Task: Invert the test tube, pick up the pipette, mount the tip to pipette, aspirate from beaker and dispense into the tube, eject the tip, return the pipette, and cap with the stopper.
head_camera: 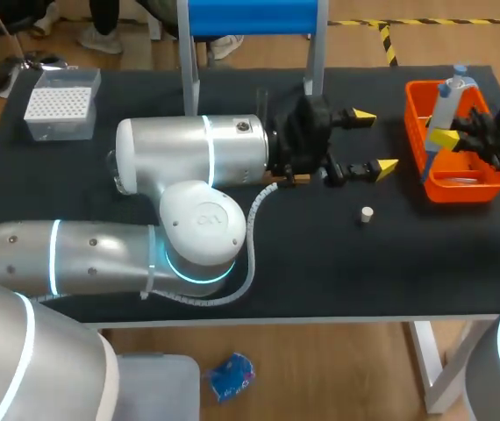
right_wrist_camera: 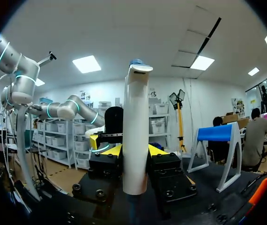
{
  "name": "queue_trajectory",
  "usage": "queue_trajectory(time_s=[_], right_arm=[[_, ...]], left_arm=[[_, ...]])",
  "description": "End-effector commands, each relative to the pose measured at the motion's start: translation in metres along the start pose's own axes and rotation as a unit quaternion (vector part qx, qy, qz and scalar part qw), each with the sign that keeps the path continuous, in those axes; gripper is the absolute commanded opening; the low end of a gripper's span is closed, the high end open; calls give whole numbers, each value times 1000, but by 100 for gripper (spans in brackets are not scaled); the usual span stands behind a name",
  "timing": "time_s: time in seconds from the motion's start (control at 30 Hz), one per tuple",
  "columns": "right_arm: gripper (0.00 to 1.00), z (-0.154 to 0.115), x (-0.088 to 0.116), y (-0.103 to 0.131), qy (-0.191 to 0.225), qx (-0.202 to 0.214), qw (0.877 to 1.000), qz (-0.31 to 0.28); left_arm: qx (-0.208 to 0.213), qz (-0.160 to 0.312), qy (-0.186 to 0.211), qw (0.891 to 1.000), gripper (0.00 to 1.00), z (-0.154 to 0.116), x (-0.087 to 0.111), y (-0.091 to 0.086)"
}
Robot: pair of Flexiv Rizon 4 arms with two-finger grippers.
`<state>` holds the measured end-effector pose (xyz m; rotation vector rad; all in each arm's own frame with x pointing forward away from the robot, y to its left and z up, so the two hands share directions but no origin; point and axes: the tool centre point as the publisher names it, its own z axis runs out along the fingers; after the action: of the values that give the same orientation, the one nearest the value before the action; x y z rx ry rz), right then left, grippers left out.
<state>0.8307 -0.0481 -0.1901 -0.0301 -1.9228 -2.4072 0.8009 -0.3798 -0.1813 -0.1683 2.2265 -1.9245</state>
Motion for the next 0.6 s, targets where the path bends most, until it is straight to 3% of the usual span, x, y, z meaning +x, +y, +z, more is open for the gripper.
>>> queue_trajectory(time_s=[0.03, 0.27, 0.6], right_arm=[[0, 4, 5, -1, 2, 5, 1000, 1], [0, 20, 12, -15, 13, 14, 1000, 6], [0, 48, 13, -35, 30, 19, 999, 9]], left_arm=[[80, 0, 0, 997, 100, 0, 0, 11], [123, 11, 7, 992, 100, -5, -7, 22], [144, 24, 13, 989, 100, -17, -26, 38]])
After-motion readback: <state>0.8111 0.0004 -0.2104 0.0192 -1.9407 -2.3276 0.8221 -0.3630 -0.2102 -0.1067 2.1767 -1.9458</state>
